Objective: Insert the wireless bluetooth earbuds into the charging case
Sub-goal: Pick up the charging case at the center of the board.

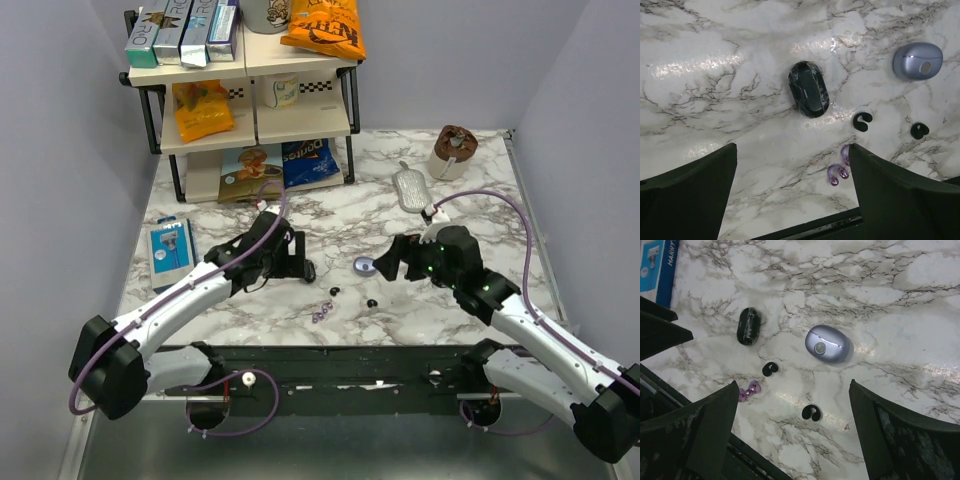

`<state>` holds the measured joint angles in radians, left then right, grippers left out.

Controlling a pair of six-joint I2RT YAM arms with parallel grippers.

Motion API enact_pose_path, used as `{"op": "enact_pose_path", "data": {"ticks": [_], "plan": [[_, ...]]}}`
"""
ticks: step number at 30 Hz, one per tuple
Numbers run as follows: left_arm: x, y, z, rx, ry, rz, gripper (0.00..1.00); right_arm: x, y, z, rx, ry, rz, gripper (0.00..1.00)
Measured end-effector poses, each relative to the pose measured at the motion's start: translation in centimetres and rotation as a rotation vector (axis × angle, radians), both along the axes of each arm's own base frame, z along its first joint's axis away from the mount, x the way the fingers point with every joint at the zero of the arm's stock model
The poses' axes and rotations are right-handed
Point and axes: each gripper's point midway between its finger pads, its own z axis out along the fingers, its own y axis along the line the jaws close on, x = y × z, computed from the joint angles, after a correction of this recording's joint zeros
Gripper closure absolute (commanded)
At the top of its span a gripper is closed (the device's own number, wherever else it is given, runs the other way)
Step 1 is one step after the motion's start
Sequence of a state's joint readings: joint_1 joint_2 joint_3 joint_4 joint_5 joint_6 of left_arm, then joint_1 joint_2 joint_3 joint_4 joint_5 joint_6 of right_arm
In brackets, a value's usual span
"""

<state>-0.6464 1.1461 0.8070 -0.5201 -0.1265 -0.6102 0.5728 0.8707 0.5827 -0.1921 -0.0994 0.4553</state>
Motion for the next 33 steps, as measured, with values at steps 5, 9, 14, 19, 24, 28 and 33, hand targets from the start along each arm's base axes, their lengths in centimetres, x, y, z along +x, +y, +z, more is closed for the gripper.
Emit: {"op": "enact_pose_path", "data": {"ticks": [5, 9, 14, 19, 24, 28, 33], "plan": [[-0.8, -1.0, -0.3, 0.077, 0.012, -0.141, 0.01, -0.2, -0.1, 0.1, -0.014, 0.015, 0.002, 0.0], [-0.7, -2.0, -0.3, 0.101, 0.022, -0.228, 0.01, 0.0, -0.1, 0.7, -0.013, 0.001, 0.005, 0.0], [-0.1, -5.8, 0.8, 0.085, -0.01, -0.318, 0.01, -0.1, -0.7, 0.6, -0.025, 0.011, -0.024, 0.0], [1.6, -12.0, 0.9, 0.074, -0.021, -0.306, 0.01, -0.3, -2.4, 1.3, -0.026, 0.0, -0.121, 0.0], [2.0, -14.8, -1.9, 0.067, 0.03, -0.207, 0.01, -0.8, -3.5, 3.1, 0.013, -0.028, -0.174, 0.0], [2.7, -15.4, -3.3, 0.083, 0.055, -0.137, 0.01, -1.2, -3.8, 3.9, 0.029, -0.035, -0.184, 0.0], [4.3, -18.5, -3.7, 0.082, 0.043, -0.123, 0.01, -1.8, -4.2, 4.0, 0.028, -0.034, -0.186, 0.0]]}}
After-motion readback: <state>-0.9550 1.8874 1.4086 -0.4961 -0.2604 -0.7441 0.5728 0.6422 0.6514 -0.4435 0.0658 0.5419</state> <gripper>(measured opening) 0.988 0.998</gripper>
